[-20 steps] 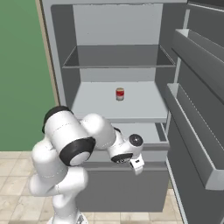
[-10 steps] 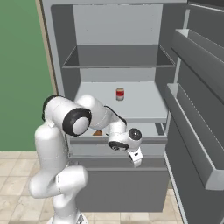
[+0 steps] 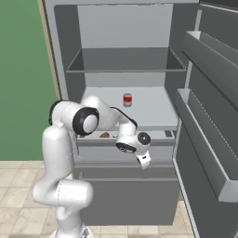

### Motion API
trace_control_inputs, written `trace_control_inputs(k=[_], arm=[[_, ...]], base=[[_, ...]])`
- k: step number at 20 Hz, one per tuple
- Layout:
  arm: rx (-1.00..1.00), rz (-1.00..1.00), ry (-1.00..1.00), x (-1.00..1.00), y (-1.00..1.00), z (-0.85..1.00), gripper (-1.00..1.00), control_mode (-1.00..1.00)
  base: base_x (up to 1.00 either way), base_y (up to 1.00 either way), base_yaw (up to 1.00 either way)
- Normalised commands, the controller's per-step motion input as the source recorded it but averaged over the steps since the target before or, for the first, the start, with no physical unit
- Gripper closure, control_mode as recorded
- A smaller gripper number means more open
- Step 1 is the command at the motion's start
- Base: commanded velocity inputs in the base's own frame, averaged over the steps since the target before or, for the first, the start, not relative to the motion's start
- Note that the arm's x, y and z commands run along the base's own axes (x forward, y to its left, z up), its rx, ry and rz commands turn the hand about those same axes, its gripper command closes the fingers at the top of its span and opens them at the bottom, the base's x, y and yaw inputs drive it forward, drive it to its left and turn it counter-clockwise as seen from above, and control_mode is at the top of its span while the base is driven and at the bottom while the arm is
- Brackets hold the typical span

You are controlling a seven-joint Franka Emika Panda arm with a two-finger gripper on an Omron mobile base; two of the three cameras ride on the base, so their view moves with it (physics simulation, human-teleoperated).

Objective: Place the bell pepper and potato inside the fridge drawer. Close the drawer after placing the vegetables.

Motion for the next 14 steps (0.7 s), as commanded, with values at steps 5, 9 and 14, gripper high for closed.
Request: trace_control_inputs(k=[5,9,14], arm=[[0.01,-0.02,0.00,0.46,0.05,0.00,-1.00,-1.00],[0.02,-0.02,0.00,0.47,0.05,0.00,-1.00,-1.00],[0.01,-0.03,0.00,0.43,0.04,0.00,-1.00,-1.00]], base=[[0.00,0.00,0.00],[0.00,0.00,0.00],[0.00,0.00,0.00]])
